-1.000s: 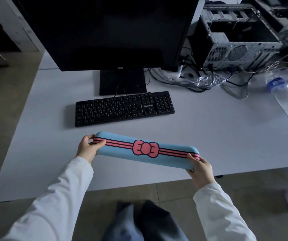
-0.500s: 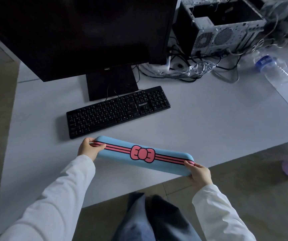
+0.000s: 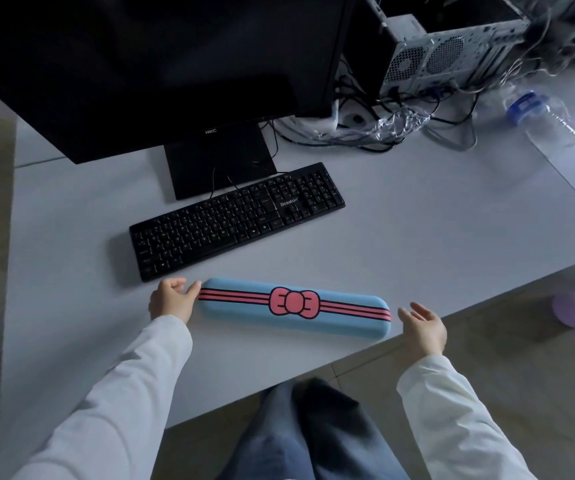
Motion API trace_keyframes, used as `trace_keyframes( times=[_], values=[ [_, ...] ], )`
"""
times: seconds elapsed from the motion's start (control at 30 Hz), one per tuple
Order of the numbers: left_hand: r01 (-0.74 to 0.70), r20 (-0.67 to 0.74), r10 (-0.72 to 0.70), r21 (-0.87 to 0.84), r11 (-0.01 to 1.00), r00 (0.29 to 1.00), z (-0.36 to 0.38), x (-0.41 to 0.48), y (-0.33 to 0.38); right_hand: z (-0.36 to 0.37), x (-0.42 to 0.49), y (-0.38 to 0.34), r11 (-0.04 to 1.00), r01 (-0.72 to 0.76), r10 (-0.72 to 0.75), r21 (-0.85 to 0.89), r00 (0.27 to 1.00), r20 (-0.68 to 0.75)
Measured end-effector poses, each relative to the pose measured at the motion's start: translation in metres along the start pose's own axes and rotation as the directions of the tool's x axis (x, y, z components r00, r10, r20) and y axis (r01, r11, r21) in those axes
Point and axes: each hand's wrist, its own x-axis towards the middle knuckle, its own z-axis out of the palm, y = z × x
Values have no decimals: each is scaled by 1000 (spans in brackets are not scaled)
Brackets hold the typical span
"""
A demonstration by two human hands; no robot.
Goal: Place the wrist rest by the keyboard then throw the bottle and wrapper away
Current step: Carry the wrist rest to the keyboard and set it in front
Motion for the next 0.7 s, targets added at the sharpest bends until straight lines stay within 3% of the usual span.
trace_keyframes(
  times=[0.27,0.7],
  values=[
    [27,63,-26,-15,1000,998,4,3,-3,4,-4,5,998,-61,62,21,998,-17],
    [132,290,-99,-99,986,952,16,17,-7,21,-3,20,988,-134,139,-79,989,58]
  ],
)
